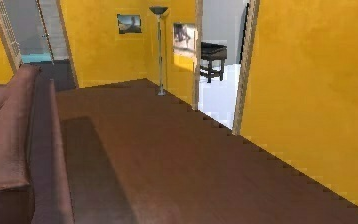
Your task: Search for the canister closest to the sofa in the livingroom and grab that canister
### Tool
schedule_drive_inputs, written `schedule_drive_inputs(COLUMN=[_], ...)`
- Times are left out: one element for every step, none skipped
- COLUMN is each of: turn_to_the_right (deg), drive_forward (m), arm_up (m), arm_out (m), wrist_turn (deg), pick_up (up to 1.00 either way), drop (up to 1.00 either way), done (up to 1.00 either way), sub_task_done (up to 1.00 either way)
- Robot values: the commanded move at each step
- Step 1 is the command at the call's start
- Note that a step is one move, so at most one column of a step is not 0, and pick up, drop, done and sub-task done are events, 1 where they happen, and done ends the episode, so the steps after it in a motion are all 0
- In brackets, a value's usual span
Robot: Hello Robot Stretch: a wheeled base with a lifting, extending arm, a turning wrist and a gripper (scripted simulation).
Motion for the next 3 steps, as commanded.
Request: schedule_drive_inputs(turn_to_the_right=[0.0, 0.0, 0.0], drive_forward=[0.0, 0.0, 0.0], arm_up=[0.0, 0.1, 0.0], arm_out=[0.0, 0.0, 0.0], wrist_turn=[0.0, 0.0, 0.0], pick_up=[1.0, 0.0, 0.0], drop=[0.0, 0.0, 0.0], done=[0.0, 0.0, 1.0], sub_task_done=[0.0, 0.0, 0.0])
